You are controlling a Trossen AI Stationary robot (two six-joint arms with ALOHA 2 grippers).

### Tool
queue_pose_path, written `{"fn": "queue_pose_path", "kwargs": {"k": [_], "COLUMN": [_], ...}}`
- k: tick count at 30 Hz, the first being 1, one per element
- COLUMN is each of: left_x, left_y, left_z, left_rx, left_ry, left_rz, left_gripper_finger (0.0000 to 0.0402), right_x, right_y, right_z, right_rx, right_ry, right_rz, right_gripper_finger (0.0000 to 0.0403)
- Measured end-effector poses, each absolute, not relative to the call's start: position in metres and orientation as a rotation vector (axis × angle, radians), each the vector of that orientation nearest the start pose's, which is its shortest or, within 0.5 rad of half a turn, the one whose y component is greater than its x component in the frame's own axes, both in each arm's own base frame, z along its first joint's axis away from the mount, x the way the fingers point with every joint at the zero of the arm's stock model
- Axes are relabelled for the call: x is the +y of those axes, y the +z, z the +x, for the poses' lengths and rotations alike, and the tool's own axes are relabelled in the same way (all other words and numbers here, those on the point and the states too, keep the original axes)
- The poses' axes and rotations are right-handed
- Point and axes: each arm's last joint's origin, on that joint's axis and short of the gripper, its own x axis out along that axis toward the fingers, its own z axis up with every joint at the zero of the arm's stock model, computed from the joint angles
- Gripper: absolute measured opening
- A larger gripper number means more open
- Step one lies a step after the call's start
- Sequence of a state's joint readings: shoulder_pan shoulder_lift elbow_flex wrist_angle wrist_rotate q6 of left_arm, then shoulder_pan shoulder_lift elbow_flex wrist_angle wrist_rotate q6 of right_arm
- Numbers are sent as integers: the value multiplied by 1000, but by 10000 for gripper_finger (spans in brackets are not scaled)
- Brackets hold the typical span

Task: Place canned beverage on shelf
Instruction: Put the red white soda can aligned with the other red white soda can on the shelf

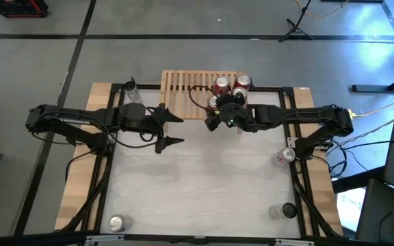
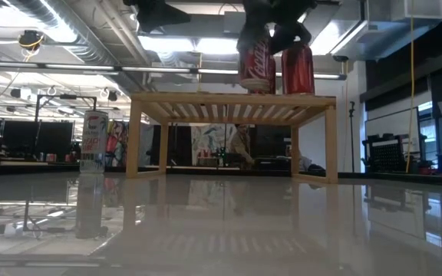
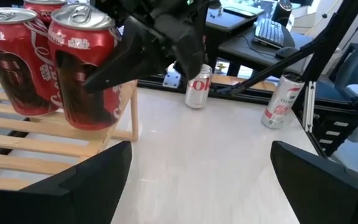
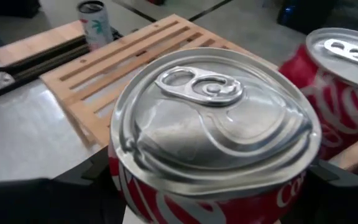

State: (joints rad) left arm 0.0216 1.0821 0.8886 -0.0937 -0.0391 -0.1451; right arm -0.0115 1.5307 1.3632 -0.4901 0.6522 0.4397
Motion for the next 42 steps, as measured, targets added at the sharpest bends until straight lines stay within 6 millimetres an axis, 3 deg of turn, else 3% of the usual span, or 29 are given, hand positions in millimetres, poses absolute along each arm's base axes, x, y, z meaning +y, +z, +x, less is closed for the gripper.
{"fn": "queue_pose_path", "kwargs": {"k": [4,10,13,17,23,26,33,42], "left_x": [6,1,-5,-10,-17,-21,-33,-44], "left_y": [321,321,320,317,316,313,306,297], "left_z": [241,241,240,240,240,242,243,248], "left_rx": [284,289,302,323,321,339,381,432], "left_ry": [69,4,-9,35,77,95,99,76], "left_rz": [-135,-156,-157,-176,-205,-264,-398,-384], "left_gripper_finger": [374,374,374,374,374,374,374,374], "right_x": [-5,37,54,68,77,78,82,85], "right_y": [336,332,315,275,215,195,170,152], "right_z": [335,334,333,333,337,342,357,367], "right_rx": [471,493,528,572,614,597,581,559], "right_ry": [-666,-503,-470,-489,-508,-505,-490,-491], "right_rz": [199,225,248,258,275,291,278,271], "right_gripper_finger": [279,279,279,279,279,279,279,289]}}
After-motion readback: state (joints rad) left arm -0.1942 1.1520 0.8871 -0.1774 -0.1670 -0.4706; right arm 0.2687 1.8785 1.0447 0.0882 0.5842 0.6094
